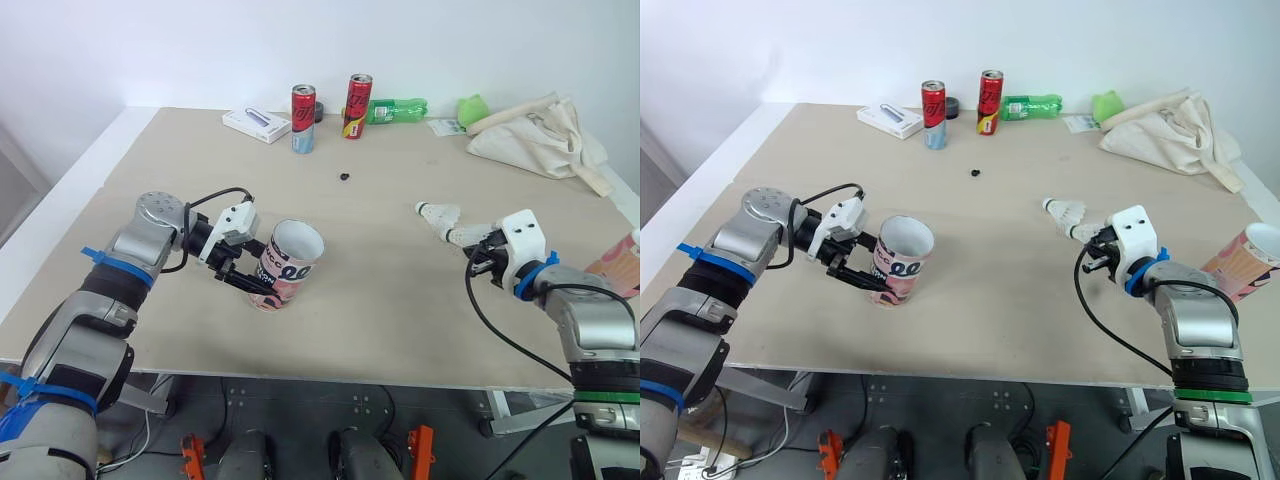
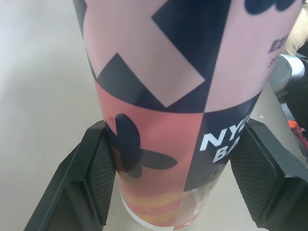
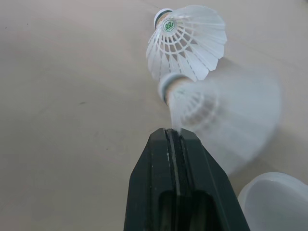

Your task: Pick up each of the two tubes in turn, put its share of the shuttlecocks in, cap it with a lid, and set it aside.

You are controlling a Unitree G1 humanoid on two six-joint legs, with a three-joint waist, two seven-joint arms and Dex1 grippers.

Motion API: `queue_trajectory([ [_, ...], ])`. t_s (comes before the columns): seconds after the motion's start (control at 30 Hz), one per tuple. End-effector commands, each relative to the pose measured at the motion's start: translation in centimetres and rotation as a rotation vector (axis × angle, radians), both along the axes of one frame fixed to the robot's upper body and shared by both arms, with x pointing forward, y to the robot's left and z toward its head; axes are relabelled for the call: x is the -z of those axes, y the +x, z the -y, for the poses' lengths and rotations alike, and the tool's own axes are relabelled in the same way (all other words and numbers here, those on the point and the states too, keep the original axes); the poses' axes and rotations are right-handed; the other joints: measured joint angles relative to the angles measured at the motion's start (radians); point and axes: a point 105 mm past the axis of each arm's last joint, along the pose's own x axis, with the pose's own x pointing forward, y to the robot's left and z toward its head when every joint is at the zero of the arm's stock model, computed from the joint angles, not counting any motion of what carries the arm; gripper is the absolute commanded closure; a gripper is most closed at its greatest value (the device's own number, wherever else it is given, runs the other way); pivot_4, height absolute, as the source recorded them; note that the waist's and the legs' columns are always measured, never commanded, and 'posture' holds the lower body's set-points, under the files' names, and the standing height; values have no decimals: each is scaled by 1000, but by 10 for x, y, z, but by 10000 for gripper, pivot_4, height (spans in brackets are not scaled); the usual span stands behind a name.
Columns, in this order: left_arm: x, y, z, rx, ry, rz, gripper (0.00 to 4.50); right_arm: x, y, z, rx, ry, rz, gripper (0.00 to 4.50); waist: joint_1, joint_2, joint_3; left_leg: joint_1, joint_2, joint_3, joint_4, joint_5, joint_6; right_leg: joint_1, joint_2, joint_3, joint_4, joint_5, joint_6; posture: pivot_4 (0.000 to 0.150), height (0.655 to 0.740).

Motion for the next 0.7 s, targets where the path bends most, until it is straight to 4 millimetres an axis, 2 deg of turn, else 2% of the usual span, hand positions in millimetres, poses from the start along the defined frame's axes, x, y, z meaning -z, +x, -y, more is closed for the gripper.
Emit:
queue_trajectory([
  [0.03, -3, 0, 2, 3, -5, 14, 14610, -18, -3, 1, -7, -22, 46, 44412, 0, 0, 0, 0, 0, 0, 0, 0, 0, 0, 0, 0, 0, 0, 0, 1500, 7400],
  [0.13, -3, 0, 1, 2, -6, 13, 14610, -32, -16, -6, -76, -34, 57, 44412, 2, 1, 0, -1, 0, 0, 0, 0, 0, 0, 0, -1, 0, 0, 0, 1500, 7400],
  [0.33, -2, 0, 1, 2, -4, 13, 14610, -74, -46, -35, -285, -139, 125, 44412, 2, 1, 0, -1, 0, -1, 0, 0, 0, 0, 0, -1, 0, 0, 0, 1500, 7400],
  [0.43, -2, 1, 2, 3, -4, 13, 14610, -106, -76, -68, -507, -188, 179, 44412, 2, 2, 1, -1, 0, -1, 0, 0, 0, -1, 0, -1, 0, -1, 2, 1500, 7400],
  [0.53, -2, 1, 2, 5, -1, 14, 14610, -126, -100, -104, -719, -168, 237, 44412, 2, 1, 1, 0, 1, -2, 0, 0, 0, 1, 1, -2, -1, -2, 2, 1500, 7400],
  [0.63, -2, 1, 2, 5, 1, 15, 14610, -130, -122, -142, -938, -181, 253, 44412, 2, 1, 1, 0, 1, -2, 0, 0, 0, 1, 0, -2, -1, -1, 2, 1500, 7400],
  [0.7, -2, 2, 2, 5, 3, 17, 14610, -128, -125, -158, -1014, -226, 257, 44412, 2, 1, 1, 1, 1, -2, 0, 0, 0, 1, 0, -2, -1, -1, 1, 1500, 7400],
])
